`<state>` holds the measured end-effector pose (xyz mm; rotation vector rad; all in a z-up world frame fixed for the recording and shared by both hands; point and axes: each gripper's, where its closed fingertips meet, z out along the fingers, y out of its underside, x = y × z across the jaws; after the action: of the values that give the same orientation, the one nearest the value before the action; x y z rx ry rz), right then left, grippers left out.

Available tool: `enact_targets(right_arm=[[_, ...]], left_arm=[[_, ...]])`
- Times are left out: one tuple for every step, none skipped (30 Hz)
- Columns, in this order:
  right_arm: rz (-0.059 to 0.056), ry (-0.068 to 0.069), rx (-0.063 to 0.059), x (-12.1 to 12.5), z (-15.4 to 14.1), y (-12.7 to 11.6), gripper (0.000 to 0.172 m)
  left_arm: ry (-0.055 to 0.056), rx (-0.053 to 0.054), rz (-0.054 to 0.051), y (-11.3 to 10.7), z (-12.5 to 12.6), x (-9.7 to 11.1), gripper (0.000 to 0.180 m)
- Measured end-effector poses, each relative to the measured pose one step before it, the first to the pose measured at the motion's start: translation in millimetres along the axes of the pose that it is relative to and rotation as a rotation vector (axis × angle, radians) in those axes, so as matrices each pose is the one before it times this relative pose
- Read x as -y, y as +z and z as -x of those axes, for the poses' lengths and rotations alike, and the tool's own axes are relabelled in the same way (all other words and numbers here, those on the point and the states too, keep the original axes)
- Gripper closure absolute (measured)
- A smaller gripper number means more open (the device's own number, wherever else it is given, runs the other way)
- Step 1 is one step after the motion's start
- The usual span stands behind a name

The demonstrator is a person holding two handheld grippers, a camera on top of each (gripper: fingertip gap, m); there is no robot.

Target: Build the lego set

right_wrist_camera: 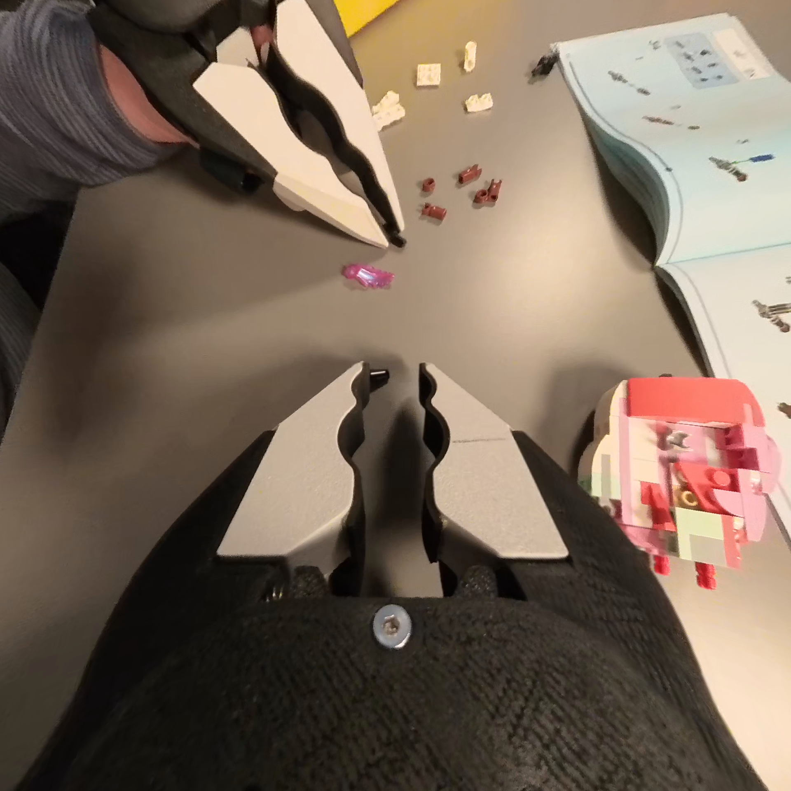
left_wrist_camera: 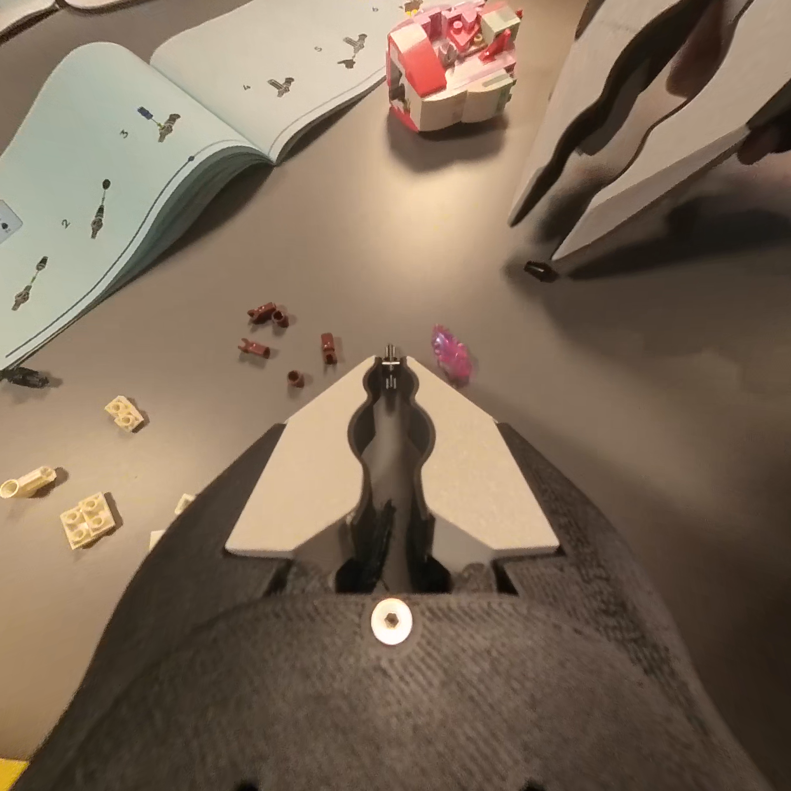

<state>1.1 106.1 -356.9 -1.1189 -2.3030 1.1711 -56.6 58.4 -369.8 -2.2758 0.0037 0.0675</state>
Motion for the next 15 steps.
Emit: enact_targets(right_arm=[[-0.0130,-0.0021,-0.0065,1.81,-1.33,-0.94,0.148],[-0.0150,0.0019,-0.0098,2.03,-2.26,-0.83,0.147],[-0.0181,0.0031,-0.0071,2.17,-2.00,-0.89,0.146],[-0.0195,0.0035,-0.0060,2.20,-2.00,-0.77,0.145],[-0.0224,0.0052,-0.0127,2.54,-3.31,-0.96,0.145],[-0.0259,0.0063,-0.0113,2.91,-3.19,-1.01,0.145],[-0.0299,0.0073,-0.0057,3.50,-2.27,-1.04,0.145],[-0.0334,0.0076,-0.0026,3.91,-1.95,-0.95,0.145],[-0.0344,0.0048,-0.0072,4.02,-2.46,-0.95,0.145],[-0.0360,-0.0003,-0.0199,4.34,-4.31,-1.16,0.145],[-0.0414,-0.0036,-0.0329,5.27,-6.04,-1.50,0.145],[-0.0438,-0.0056,-0.0384,6.39,-6.90,-2.26,0.145],[-0.0535,-0.0151,-0.0514,7.59,-8.09,-2.94,0.144],[-0.0551,-0.0198,-0.0553,7.40,-8.17,-3.46,0.145],[-0.0490,-0.0156,-0.0457,6.49,-6.82,-2.91,0.146]], left_arm=[[-0.0043,0.0006,0.0000,-0.44,0.09,-0.39,0.173],[-0.0040,0.0042,-0.0006,-0.39,0.63,-0.18,0.171],[-0.0027,0.0040,-0.0015,-0.34,0.49,-0.04,0.165],[-0.0045,0.0001,-0.0007,-0.38,0.02,-0.15,0.158],[-0.0069,-0.0048,-0.0002,-0.41,-0.74,-0.22,0.151],[-0.0073,-0.0081,0.0007,-0.35,-1.13,-0.49,0.147],[-0.0048,-0.0121,0.0014,-0.34,-1.72,-0.52,0.145],[-0.0068,-0.0001,0.0008,-0.28,0.02,-0.43,0.144],[-0.0059,0.0060,0.0005,-0.42,0.74,-0.53,0.140],[-0.0053,0.0056,0.0010,-0.75,0.25,-0.59,0.135],[-0.0080,0.0140,-0.0041,-1.29,0.79,-0.11,0.125],[-0.0054,0.0155,-0.0238,-2.68,-0.53,2.76,0.121],[-0.0018,0.0052,-0.0486,-4.11,-4.26,6.58,0.120],[-0.0001,-0.0129,-0.0603,-4.27,-9.03,9.40,0.122],[-0.0014,-0.0327,-0.0615,-2.33,-13.99,10.74,0.126]])
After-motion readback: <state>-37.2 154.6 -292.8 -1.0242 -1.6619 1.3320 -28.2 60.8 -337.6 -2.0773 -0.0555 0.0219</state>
